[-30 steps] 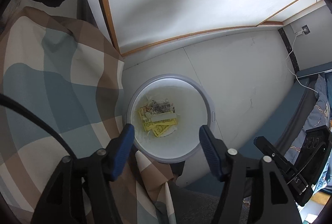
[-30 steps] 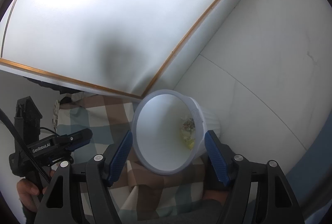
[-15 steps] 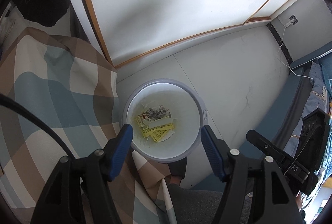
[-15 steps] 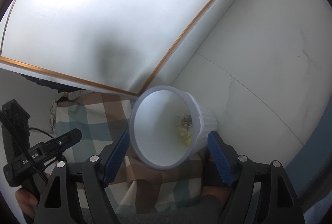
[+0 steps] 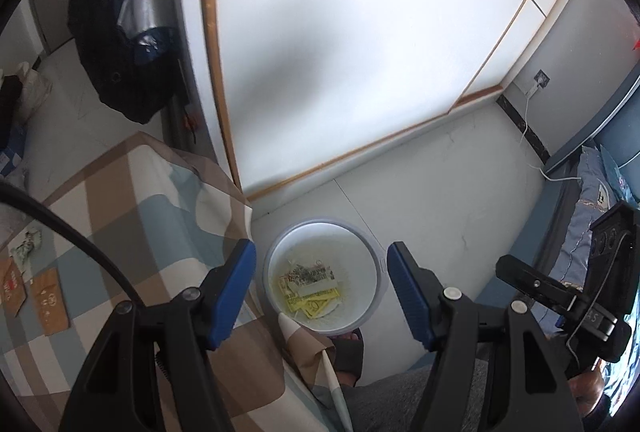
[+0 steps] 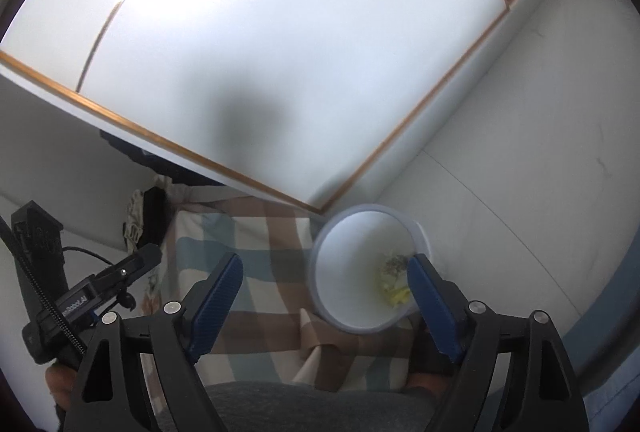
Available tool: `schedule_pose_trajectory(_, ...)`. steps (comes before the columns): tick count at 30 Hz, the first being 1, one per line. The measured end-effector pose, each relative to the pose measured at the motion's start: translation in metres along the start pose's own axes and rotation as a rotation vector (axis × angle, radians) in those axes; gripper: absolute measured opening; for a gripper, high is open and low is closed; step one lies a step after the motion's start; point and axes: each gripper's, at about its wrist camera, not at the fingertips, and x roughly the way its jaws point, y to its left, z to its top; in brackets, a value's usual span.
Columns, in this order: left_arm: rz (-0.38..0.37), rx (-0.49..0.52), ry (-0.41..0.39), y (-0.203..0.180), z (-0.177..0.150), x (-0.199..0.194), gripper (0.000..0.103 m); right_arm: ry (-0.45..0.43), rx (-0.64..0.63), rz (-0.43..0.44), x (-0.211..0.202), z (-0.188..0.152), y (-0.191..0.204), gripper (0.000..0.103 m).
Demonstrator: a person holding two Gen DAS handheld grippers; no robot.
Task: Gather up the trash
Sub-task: 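Move both grippers back over the table toward the brown packets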
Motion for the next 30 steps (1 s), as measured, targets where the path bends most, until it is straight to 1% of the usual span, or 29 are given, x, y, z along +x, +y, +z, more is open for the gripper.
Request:
schedule_pose_trajectory(4,0.043,-0.034,-0.077,0.015,-0.013,-0.03,0.064,-0.042,-0.081,0.029,-0.024,-0.003,0.036,0.087)
schedule_pose_trajectory(6,0.055,-0.052,-0.116,0.024,-0.019,-0.043,0.064,-0.054,-0.118,0.068,-0.032,-0.007,0.054,0.091)
schedule_pose_trajectory(7,0.06,-0.058,-0.135,0.027,-0.02,-0.05,0.064,-0.056,-0.145,0.087,-0.036,-0.01,0.065,0.092)
schedule_pose_trajectory(10,0.091,-0.08,-0.194,0.039,-0.028,-0.073,0.064,-0.068,-0.238,0.105,-0.048,-0.023,0.098,0.092)
schedule_pose_trajectory(13,0.101,-0.11,-0.238,0.054,-0.036,-0.094,0.064,-0.081,-0.291,0.127,-0.057,-0.036,0.125,0.092)
schedule_pose_trajectory(15,0.13,-0.136,-0.277,0.067,-0.044,-0.108,0.064,-0.086,-0.313,0.149,-0.062,-0.043,0.139,0.092)
schedule_pose_trajectory(17,0.162,-0.167,-0.298,0.08,-0.054,-0.117,0.064,-0.098,-0.333,0.176,-0.066,-0.051,0.152,0.092)
schedule_pose_trajectory(20,0.153,-0.202,-0.304,0.099,-0.071,-0.131,0.064,-0.105,-0.354,0.184,-0.068,-0.065,0.169,0.092)
schedule_pose_trajectory(23,0.166,-0.226,-0.32,0.113,-0.087,-0.148,0.064,-0.095,-0.394,0.189,-0.066,-0.086,0.189,0.092)
schedule_pose_trajectory(25,0.188,-0.235,-0.338,0.122,-0.095,-0.161,0.064,-0.082,-0.429,0.192,-0.064,-0.101,0.2,0.092)
schedule_pose_trajectory(28,0.224,-0.246,-0.378,0.139,-0.107,-0.18,0.064,-0.062,-0.482,0.193,-0.057,-0.124,0.221,0.092)
schedule_pose_trajectory(30,0.232,-0.277,-0.401,0.153,-0.116,-0.192,0.064,-0.051,-0.51,0.193,-0.055,-0.135,0.232,0.092)
